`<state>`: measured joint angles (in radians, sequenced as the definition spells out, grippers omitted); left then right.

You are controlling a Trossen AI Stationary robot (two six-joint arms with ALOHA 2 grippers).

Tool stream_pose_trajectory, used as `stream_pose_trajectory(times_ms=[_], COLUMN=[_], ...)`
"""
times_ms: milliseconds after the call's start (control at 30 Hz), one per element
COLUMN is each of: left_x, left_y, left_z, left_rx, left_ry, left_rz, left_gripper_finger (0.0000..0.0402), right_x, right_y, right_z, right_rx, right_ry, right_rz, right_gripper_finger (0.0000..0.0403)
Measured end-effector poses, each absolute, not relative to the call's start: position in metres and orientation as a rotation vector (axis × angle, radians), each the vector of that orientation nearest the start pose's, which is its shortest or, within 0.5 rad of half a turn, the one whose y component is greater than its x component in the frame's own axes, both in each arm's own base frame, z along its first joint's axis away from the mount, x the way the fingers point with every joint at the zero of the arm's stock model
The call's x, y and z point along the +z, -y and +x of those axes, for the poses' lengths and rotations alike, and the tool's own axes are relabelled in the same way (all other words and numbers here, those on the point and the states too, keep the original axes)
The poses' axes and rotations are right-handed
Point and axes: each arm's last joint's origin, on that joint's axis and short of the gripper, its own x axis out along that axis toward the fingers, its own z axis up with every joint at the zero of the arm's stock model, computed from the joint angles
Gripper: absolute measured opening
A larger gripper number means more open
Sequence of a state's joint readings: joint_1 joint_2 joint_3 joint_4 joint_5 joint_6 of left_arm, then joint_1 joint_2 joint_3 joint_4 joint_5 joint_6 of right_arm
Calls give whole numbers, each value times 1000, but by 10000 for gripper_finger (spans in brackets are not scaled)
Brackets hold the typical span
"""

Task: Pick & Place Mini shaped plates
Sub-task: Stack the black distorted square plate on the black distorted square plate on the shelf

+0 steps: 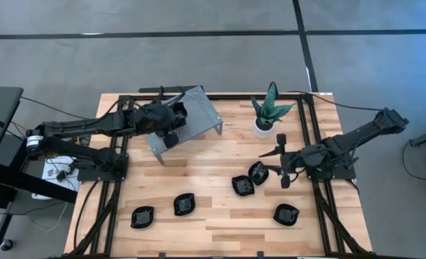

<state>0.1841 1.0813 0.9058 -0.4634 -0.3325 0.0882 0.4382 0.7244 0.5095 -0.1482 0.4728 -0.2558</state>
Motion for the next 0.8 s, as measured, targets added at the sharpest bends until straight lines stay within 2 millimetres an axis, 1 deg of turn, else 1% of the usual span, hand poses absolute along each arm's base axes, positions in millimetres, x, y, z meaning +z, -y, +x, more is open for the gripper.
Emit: stream_pose_trajectory(times_ms=[200,367,467,633,800], left_x=[291,274,269,272,271], left_y=[-53,-52,-52,-54,-52], left_z=[215,212,211,212,215], left_rx=[494,494,506,566,549], left_ry=[-706,-753,-769,-744,-743], left_rz=[83,69,75,125,125], left_gripper_finger=[10,10,18,34,66], right_x=[254,252,252,254,256], right_y=[-53,-53,-54,-54,-54], right_z=[153,156,157,158,158], right_rx=[-21,-22,-20,-21,-22], right_ry=[-313,-323,-320,-300,-278], right_rz=[-396,-400,-411,-415,-423], right_gripper_finger=[147,146,148,150,149])
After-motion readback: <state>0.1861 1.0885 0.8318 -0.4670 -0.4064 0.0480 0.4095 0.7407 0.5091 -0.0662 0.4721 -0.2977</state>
